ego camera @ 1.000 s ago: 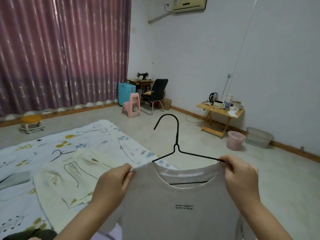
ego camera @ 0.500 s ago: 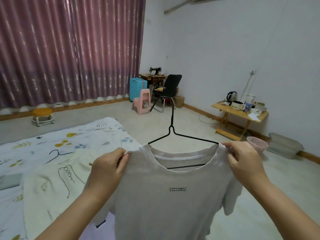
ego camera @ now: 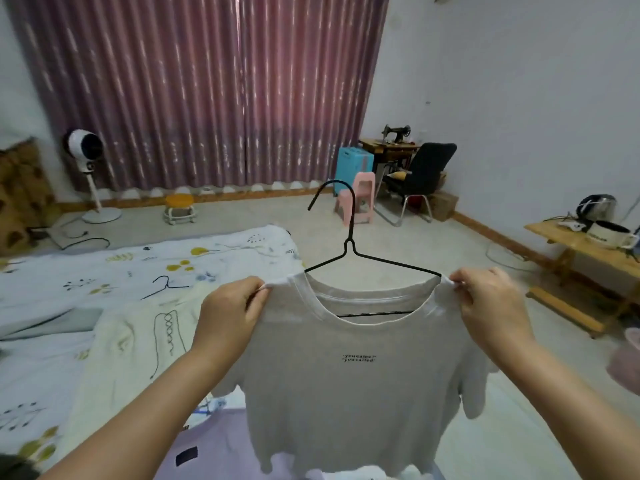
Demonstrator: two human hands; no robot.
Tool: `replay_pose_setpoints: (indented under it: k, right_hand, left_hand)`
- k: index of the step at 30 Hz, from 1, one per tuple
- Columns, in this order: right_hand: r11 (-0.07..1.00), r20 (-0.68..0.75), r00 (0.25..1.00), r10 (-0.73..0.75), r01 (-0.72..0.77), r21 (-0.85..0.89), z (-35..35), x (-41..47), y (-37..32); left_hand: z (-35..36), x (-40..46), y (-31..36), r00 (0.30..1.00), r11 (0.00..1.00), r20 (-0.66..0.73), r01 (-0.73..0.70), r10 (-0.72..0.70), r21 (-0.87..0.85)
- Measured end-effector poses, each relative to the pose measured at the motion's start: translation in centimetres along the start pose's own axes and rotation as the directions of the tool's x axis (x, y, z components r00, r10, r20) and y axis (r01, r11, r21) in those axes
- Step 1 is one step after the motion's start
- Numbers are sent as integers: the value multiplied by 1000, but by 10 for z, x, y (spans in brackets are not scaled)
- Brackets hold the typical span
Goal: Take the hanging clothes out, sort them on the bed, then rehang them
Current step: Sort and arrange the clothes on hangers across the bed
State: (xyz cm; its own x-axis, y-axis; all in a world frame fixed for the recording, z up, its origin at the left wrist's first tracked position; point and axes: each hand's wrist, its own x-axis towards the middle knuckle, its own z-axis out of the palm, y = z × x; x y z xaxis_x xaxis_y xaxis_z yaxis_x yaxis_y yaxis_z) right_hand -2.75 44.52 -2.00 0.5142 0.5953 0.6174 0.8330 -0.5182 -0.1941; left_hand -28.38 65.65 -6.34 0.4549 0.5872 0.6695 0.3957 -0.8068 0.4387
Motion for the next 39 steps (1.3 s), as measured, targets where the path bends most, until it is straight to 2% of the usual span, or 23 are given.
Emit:
replay_pose_setpoints:
  k: [10,18,26,30,36,39]
  right_hand:
    - [998,164,986,19,-28,57,122,92,0]
    - [998,369,930,-8,31,-55,215,165,-7]
    - [983,486,872,-53,131,-127,316,234,-25]
    - [991,515,852,-98,133,-33,379,267,-31]
    - [987,511,845,-158,133,85,480,314,-37]
    - [981,542,822,-175,99,166,530,337,-44]
  left_hand:
    - [71,62,-79,985,984,43,163,-167,75]
    - [125,117,-147,951,948,111,266,-287,172]
    - [174,171,-212,928,864,169,228,-333,448]
    - [202,196,-243,899,770,194,207,-393,603]
    - [258,229,-304,823,704,206,292,-530,648]
    - [286,248,-342,777,703,239,333,-582,629]
